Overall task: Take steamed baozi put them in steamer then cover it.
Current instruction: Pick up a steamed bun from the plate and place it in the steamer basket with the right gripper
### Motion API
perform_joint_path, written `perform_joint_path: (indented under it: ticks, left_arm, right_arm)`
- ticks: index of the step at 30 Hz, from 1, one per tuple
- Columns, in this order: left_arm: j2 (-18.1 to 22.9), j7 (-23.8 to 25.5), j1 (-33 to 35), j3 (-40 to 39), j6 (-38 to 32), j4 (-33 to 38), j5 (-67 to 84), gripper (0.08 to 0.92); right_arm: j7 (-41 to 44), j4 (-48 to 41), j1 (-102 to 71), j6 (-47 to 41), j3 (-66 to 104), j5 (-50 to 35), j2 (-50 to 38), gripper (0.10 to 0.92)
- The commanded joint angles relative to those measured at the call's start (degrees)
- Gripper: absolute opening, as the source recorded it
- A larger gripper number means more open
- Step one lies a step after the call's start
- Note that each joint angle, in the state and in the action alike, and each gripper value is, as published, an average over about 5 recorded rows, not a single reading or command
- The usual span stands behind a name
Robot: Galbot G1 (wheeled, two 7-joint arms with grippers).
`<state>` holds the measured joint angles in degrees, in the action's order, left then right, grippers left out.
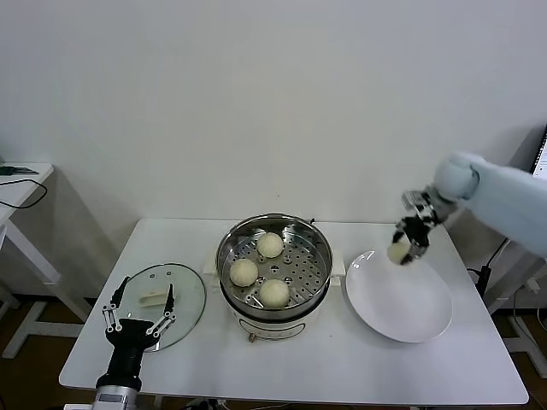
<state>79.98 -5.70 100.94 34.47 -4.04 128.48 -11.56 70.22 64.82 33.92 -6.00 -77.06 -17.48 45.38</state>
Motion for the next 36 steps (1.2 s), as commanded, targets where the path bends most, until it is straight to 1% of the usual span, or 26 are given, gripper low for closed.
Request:
perform_joint_path:
  ticks: [1, 6, 13, 24, 36]
  left_arm:
    - [-0.04, -0.04, -0.11, 0.16, 0.00, 0.25, 0.09, 0.823]
    - [-0.01, -0.05, -0.30, 0.15, 0.08, 0.41, 0.11, 0.823]
    - [0.17, -0.08, -0.45, 0.33, 0.05, 0.50, 0.15, 0.823]
    - [0.14, -0.15, -0.67, 0.94, 0.00, 0.26, 0.25, 0.823]
    - [0.10, -0.16, -0.80, 1.38, -0.06, 0.06, 0.32, 0.823]
  right_arm:
    - [3.40, 7.99, 17.84, -1.28, -7.90, -11.50, 13.08, 0.628]
    - [1.77, 10.05, 17.67, -2.92, -9.18, -14.70, 18.52, 0.628]
    - [-2.08, 9.59, 13.49, -5.79, -11.32, -15.02, 23.77, 0.626]
    - [-5.13, 8.11, 8.38, -7.54, -12.96, -13.07, 26.21, 0.611]
    - [-6.17, 6.31, 4.75, -7.85, -13.25, -9.96, 26.79, 0.602]
